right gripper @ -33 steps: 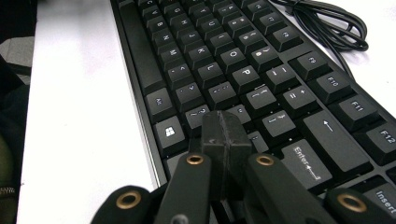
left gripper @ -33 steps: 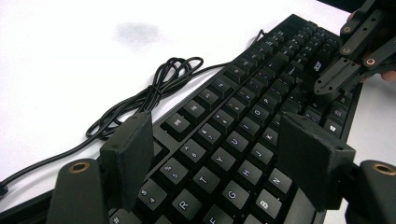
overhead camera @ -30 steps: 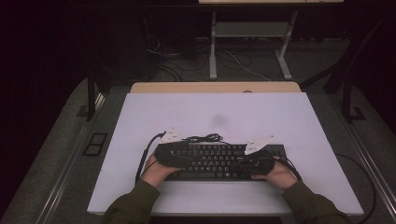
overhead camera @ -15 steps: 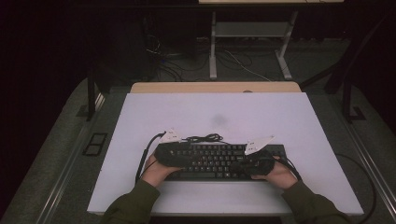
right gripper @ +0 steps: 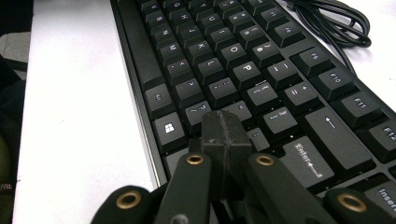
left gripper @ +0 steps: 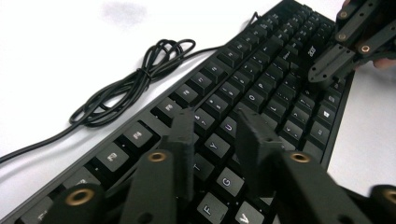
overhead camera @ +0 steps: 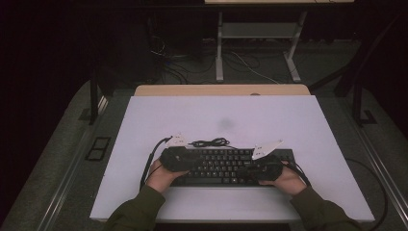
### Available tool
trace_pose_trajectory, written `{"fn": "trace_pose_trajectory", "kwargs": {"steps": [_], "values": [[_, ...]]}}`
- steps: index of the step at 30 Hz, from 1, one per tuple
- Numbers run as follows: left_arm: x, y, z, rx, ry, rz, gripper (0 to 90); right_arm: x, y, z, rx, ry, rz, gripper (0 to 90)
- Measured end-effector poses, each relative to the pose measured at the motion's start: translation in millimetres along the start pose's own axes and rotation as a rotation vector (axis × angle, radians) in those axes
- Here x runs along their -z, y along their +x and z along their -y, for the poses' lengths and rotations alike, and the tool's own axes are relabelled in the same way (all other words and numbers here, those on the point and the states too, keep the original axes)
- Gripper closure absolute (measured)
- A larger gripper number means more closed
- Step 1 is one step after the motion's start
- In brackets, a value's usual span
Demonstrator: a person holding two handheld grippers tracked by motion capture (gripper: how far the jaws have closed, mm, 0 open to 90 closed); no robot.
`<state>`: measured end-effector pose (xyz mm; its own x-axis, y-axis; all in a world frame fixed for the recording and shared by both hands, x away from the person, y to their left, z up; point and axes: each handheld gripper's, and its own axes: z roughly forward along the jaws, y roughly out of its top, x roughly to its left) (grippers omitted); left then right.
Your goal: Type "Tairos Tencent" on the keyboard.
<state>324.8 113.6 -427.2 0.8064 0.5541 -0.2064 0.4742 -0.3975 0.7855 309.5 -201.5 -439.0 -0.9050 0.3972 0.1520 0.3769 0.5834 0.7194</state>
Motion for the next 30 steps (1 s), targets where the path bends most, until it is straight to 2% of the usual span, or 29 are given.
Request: {"fn": "trace_pose_trajectory", "kwargs": {"steps": [2, 4, 5, 8, 11, 16, 25, 30], "values": [[-1.0, -0.4, 0.1, -0.002, 0.008, -0.002, 76.4, 0.0, 0.4, -0.1, 0.0, 0.001, 0.002, 89.6], [-2.1, -0.9, -0.2, -0.001, 0.011, 0.0, 78.7, 0.0, 0.4, -0.1, 0.0, 0.002, 0.002, 89.6], [-2.5, -0.8, -0.3, -0.001, 0.014, 0.001, 83.5, 0.0, 0.4, -0.1, -0.001, 0.002, 0.001, 89.6], [-4.3, -0.3, -0.8, -0.007, 0.027, 0.005, 88.3, 0.0, 0.3, -0.1, -0.001, 0.001, 0.001, 89.6], [-6.2, 0.2, -1.4, -0.006, 0.035, 0.01, 88.8, -0.1, 0.0, -0.1, -0.001, 0.0, 0.0, 89.6], [-7.8, 0.0, -2.2, 0.001, 0.046, -0.003, 88.9, -0.1, 0.3, -0.2, -0.001, 0.001, 0.001, 89.6], [-9.0, 2.7, -0.3, -0.012, 0.085, -0.027, 88.9, 0.1, 0.6, -0.2, 0.0, 0.003, 0.003, 89.6], [-9.6, 2.4, 0.1, -0.009, 0.086, -0.029, 88.9, 0.0, 0.7, -0.2, 0.0, 0.003, 0.004, 89.6]]}}
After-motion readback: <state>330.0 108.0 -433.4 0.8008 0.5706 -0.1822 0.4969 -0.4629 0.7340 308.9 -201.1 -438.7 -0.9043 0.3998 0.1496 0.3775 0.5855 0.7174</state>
